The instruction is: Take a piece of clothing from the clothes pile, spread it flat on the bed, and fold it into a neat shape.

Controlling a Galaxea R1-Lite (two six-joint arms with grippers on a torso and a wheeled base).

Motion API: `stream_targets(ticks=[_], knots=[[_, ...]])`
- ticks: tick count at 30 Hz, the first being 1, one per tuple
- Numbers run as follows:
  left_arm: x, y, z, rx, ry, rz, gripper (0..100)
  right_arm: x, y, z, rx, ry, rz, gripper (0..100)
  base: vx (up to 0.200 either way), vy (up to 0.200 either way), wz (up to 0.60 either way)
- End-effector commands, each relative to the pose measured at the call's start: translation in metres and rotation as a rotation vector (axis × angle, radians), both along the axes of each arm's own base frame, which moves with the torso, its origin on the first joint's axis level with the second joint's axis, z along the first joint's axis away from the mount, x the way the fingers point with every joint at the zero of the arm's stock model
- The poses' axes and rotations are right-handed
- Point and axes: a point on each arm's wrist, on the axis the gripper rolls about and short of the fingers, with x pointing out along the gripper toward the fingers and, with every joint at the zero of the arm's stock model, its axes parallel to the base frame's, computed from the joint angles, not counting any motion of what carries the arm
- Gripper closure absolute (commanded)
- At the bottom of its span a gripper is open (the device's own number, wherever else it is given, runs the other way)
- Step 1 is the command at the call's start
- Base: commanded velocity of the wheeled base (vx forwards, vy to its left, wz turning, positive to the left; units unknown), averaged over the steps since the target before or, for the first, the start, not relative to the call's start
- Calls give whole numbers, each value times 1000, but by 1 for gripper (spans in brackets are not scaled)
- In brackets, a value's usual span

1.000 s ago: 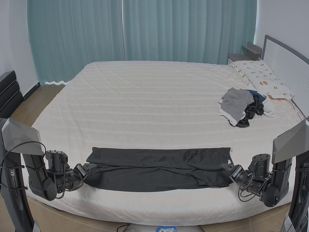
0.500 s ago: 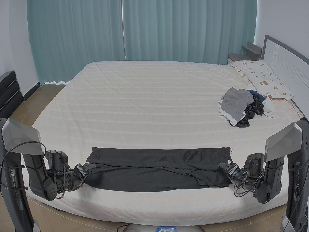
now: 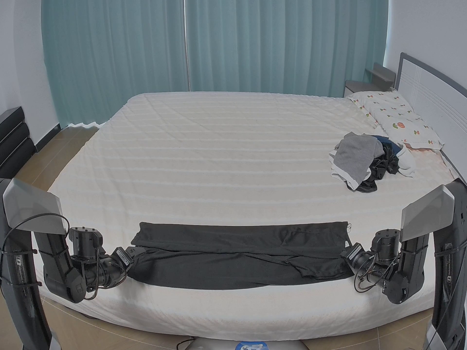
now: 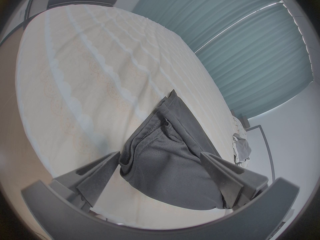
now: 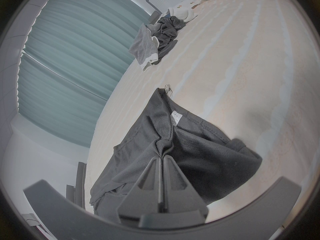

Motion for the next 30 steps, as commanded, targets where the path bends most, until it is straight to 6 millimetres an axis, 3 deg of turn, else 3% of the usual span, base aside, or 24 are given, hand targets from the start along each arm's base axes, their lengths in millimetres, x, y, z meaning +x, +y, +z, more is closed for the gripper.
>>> stream_targets(ticks=[1,3,4,11,21,30], knots=[[0,0,0,-1,-1,1,0,1,1,1,3,-12,1,100,0,0,0],[0,0,0,0,-1,-1,0,1,1,1,3,-11,3,100,0,0,0],[0,0,1,0,-1,-1,0,1,1,1,4,-10,4,0,0,0,0],[2,1,1,7,-9,11,0,-3,0,11,2,-30,-14,0,0,0,0],[3,4,10,50,-61,59,0,-34,-11,47,19,-47,-14,0,0,0,0],[5,8,8,125,-72,94,0,-31,-28,48,41,-50,-41,0,0,44,0]])
